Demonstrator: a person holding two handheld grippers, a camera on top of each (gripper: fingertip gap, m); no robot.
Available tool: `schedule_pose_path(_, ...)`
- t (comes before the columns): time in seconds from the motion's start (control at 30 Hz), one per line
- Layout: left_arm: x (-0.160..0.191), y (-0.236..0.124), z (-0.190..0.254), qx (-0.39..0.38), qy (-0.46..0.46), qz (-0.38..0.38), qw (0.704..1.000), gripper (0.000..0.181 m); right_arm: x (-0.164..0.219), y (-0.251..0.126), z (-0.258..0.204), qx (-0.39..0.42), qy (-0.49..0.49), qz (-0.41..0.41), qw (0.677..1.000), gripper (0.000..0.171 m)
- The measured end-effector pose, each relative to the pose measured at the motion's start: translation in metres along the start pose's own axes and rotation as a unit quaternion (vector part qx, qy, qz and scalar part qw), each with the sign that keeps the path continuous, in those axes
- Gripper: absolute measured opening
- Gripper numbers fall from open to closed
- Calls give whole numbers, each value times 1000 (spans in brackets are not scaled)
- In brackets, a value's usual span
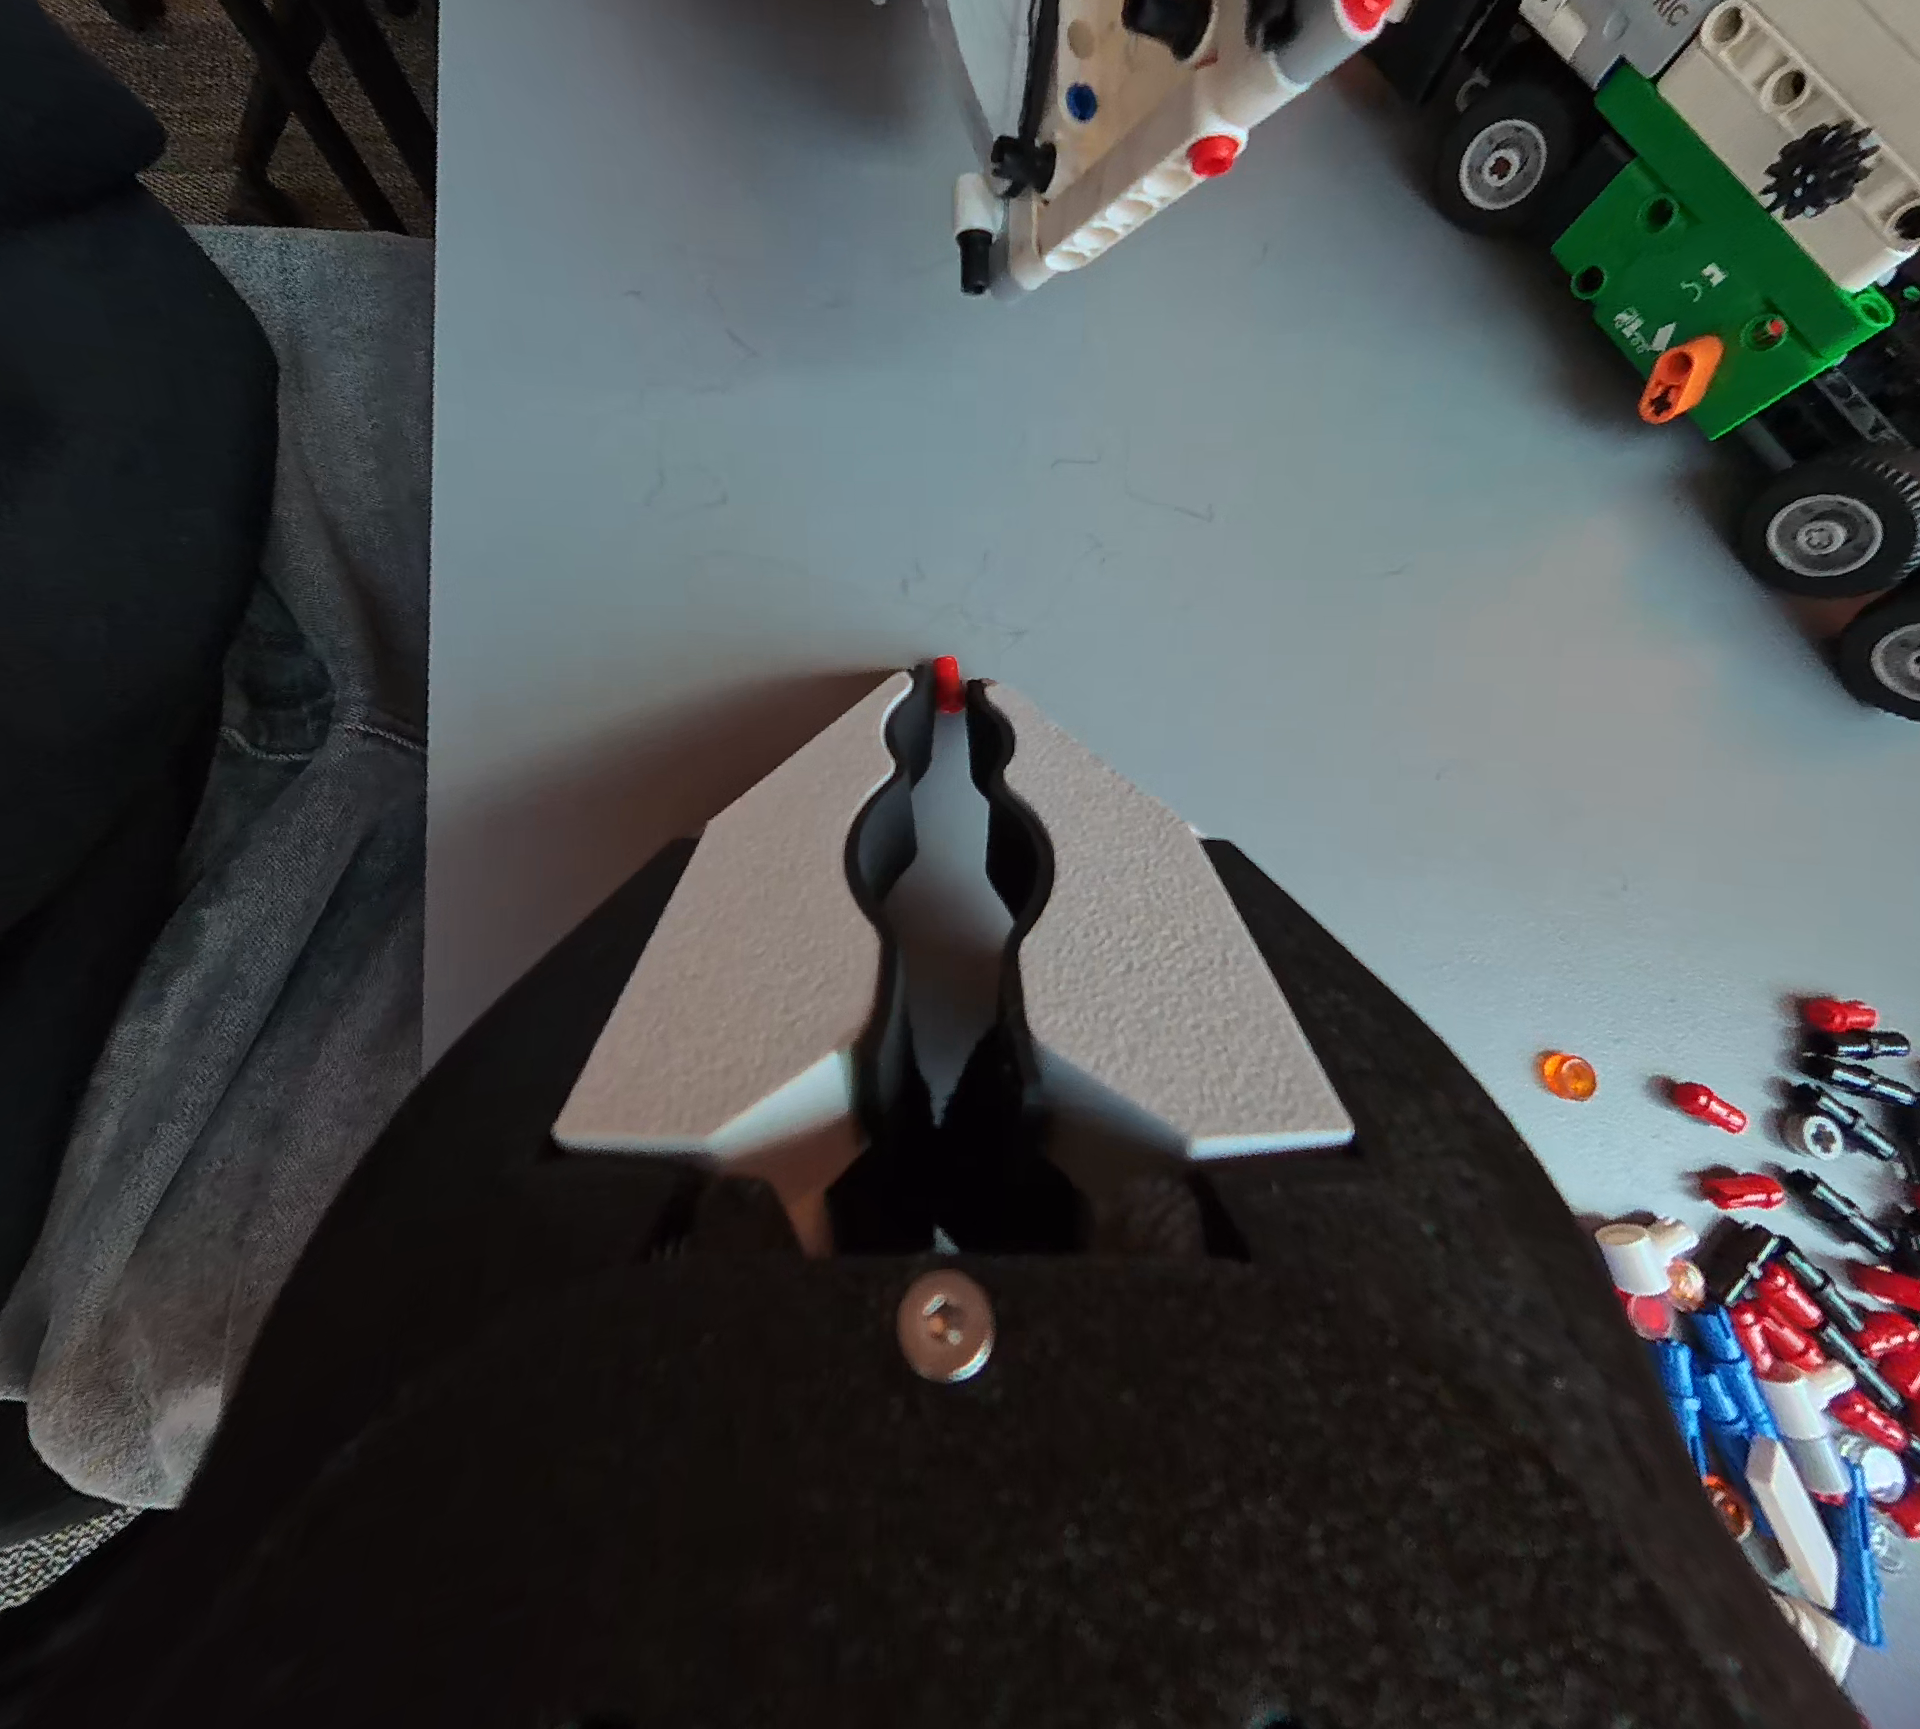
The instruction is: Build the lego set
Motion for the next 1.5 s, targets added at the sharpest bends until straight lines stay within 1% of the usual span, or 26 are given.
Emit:
schedule_pose_path(0.23, 0, 0, 0, -1, 2, 1, 1000, 6, 0, -1, 0, -4, -3, 1, 1000, 4)
schedule_pose_path(0.3, -2, 0, -4, -14, -3, 6, 1000, 6, -1, 1, 3, 8, -3, 1, 1000, 3)
schedule_pose_path(0.33, -4, -1, -6, -18, -12, 13, 1000, 6, -9, 3, 5, 14, -1, 19, 1000, 3)
schedule_pose_path(0.37, -8, -1, -6, -14, -25, 28, 999, 6, -24, 3, 7, 21, 8, 55, 998, 3)
schedule_pose_path(0.47, -21, -3, -2, 9, -61, 73, 995, 6, -65, -1, 10, 18, 59, 140, 988, 2)
schedule_pose_path(0.53, -22, -4, -1, 16, -67, 80, 994, 6, -74, -1, 16, 28, 73, 162, 984, 2)
schedule_pose_path(0.6, -23, -3, 4, 28, -57, 81, 995, 6, -74, 3, 18, 31, 70, 160, 984, 2)
schedule_pose_path(0.7, -16, 2, 15, 42, -22, 55, 997, 6, -74, 6, 16, 35, 58, 152, 986, 2)
schedule_pose_path(0.77, -15, 4, 16, 40, -13, 52, 998, 6, -72, 5, 14, 33, 58, 146, 987, 3)
schedule_pose_path(0.83, -15, 5, 18, 46, -9, 50, 998, 6, -74, 3, 12, 28, 61, 153, 986, 2)
schedule_pose_path(1.03, -15, 8, 18, 47, -9, 46, 998, 7, -69, 2, 5, 18, 42, 136, 990, 3)
schedule_pose_path(1.5, -11, 9, 23, 52, 14, 32, 998, 7, -68, 3, 0, 17, 20, 128, 991, 3)
Point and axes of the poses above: each gripper's, where its closed fingertips meet, y out along the fingers, x out of its underside, z = x × y across the jaws, the point moved 1 cm from there along -y, back along the fingers, and after that the axes turned 14 degrees about z, right-handed, at the moved point
